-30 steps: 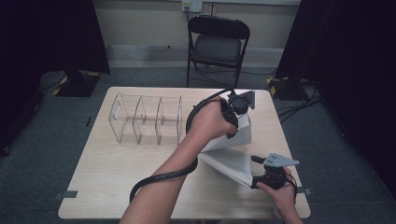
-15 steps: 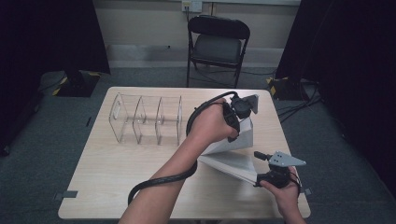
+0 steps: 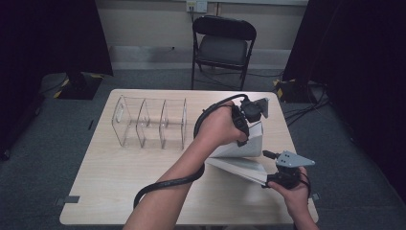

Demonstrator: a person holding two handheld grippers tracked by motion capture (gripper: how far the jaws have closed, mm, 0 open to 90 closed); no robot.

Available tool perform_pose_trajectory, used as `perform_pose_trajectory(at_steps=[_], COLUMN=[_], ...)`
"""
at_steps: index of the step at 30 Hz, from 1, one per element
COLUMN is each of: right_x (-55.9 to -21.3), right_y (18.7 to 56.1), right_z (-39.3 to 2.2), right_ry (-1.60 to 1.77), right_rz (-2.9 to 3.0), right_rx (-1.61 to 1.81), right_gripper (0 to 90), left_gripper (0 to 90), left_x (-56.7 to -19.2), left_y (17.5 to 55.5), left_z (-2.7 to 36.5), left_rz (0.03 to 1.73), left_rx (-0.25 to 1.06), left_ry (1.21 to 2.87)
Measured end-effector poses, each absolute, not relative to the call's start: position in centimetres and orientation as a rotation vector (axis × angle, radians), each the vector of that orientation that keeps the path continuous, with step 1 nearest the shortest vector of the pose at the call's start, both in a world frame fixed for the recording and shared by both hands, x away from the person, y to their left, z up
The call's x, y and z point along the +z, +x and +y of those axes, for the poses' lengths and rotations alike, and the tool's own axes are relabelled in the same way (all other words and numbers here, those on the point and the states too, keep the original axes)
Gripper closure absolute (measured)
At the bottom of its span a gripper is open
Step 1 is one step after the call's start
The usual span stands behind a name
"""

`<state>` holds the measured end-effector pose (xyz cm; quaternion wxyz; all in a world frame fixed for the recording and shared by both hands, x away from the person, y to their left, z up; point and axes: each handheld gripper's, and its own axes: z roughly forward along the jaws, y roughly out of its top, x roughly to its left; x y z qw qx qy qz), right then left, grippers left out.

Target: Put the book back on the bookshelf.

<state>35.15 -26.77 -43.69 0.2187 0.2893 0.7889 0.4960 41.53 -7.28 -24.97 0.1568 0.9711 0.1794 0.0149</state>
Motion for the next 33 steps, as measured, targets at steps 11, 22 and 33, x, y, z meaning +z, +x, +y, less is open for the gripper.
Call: perform_pose_trajectory(at_steps=[11, 22, 33], right_x=[-43.2, -42.3, -42.2], right_y=[35.1, 34.9, 35.9], right_z=[-26.9, -27.2, -28.0], right_ry=[0.767, 0.742, 0.748], right_rz=[2.175, 2.167, 2.143], right_rx=[1.382, 1.394, 1.418], right_gripper=[12.6, 12.5, 12.4], left_gripper=[75.4, 74.7, 74.5], left_x=[-24.5, -24.4, -24.4], left_y=[40.5, 41.1, 42.0], left_z=[-7.3, -7.6, -8.4], left_rz=[0.495, 0.462, 0.436], left_rx=[0.063, 0.029, 0.028], left_ry=[2.798, 2.757, 2.726])
